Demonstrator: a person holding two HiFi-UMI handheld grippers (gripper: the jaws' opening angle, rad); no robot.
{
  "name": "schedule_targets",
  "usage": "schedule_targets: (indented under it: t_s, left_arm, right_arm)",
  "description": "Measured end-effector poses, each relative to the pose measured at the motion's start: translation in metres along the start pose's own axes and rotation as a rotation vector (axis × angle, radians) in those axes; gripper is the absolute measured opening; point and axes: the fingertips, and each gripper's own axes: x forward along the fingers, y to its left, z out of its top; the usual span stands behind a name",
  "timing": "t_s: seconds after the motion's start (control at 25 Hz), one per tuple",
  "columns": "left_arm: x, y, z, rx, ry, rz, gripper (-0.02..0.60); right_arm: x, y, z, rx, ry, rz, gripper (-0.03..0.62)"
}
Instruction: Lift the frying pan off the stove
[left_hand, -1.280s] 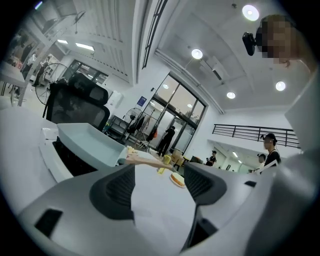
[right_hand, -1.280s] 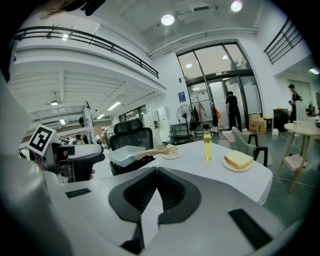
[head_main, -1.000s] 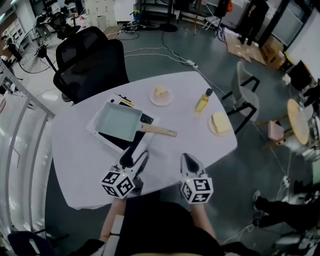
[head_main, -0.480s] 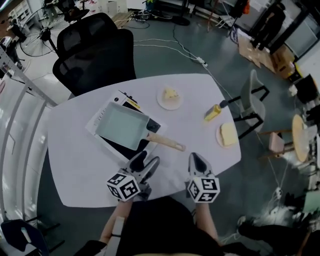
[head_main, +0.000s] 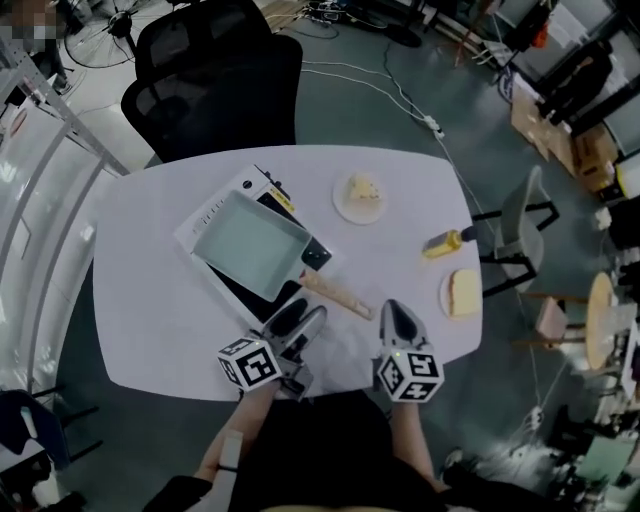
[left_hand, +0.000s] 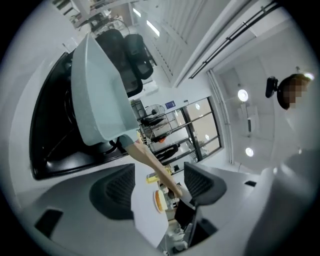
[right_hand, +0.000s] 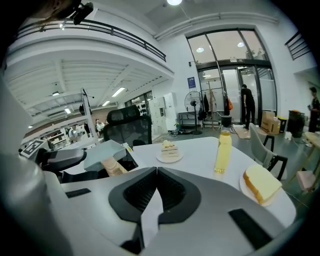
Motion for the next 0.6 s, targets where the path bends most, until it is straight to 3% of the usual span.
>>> schedule_targets:
  t_s: [0.12, 0.6]
  left_arm:
    - [0.012, 0.005, 0.003, -0.082, -0.062, 0.010, 0.290]
    - [0.036, 0.022, 0.015, -0.158, -0.257, 0.152, 0.290]
  right_arm:
    - [0.015, -0.006, 0.005, -0.021, 0.017, 0.056, 0.006]
    - [0.055, -0.023, 0.014, -0.091, 0.079, 0.262, 0.006]
